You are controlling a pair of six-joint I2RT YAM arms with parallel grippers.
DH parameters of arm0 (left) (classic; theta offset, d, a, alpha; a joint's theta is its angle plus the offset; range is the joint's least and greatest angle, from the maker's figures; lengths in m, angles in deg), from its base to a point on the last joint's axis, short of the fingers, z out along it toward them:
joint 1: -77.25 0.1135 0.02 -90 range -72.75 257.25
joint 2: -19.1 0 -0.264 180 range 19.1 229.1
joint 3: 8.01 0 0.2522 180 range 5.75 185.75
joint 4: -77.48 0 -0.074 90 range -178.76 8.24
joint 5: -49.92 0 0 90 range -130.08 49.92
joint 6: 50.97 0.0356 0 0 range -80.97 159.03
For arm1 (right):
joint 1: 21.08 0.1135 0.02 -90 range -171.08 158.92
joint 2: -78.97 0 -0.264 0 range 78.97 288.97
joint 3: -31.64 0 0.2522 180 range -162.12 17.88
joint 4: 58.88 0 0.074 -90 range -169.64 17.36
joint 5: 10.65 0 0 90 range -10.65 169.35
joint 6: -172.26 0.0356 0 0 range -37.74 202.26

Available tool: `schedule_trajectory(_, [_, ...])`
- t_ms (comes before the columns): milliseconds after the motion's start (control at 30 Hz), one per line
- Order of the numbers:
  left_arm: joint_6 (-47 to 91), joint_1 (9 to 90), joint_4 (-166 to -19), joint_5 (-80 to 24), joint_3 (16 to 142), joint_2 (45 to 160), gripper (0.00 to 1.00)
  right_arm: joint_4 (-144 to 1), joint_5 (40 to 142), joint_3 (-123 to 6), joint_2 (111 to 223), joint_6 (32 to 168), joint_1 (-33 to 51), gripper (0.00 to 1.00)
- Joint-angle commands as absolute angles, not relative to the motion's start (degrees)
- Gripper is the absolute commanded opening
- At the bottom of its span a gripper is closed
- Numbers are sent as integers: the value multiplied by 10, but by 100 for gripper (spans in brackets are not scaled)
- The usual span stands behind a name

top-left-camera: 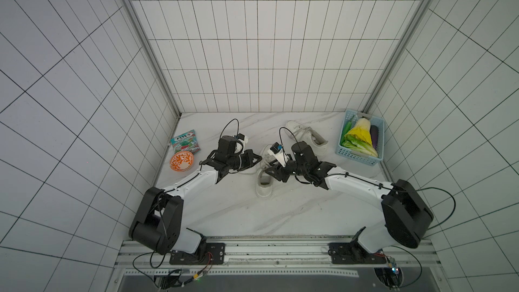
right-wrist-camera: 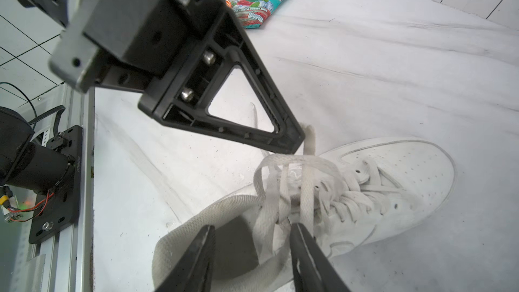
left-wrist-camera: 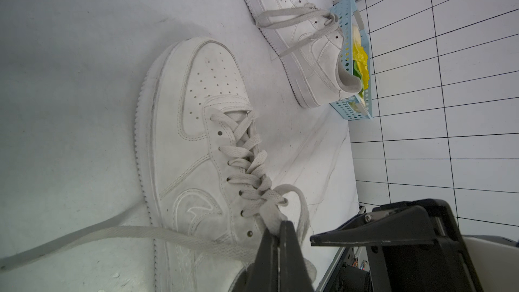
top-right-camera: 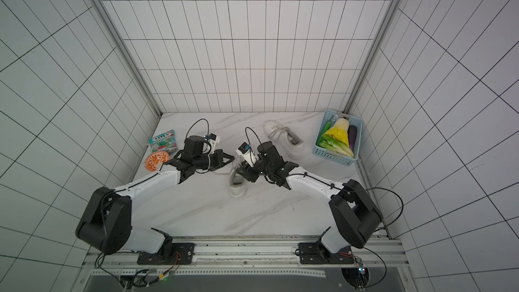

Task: Tie the shoes
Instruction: Tie the shoelace on the shoe.

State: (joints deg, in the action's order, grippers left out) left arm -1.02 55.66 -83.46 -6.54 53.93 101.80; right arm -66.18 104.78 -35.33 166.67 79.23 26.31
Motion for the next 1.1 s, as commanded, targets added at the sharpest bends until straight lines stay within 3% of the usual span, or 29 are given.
schedule_trajectory(0, [-3,556,-845,-71,539,1022,0,-668,1035,-379,1686,787,270,47])
schedule_trajectory(167, [-2,557,-845,-71,540,1022,0,-671,1038,-383,1694,789,270,40])
schedule_trajectory(433, [16,557,-831,-91,543,1026,0,-675,1032,-373,1660,787,266,1])
schedule_trajectory(1067, [66,574,-786,-154,548,1030,0,-705,970,-328,1626,841,177,0])
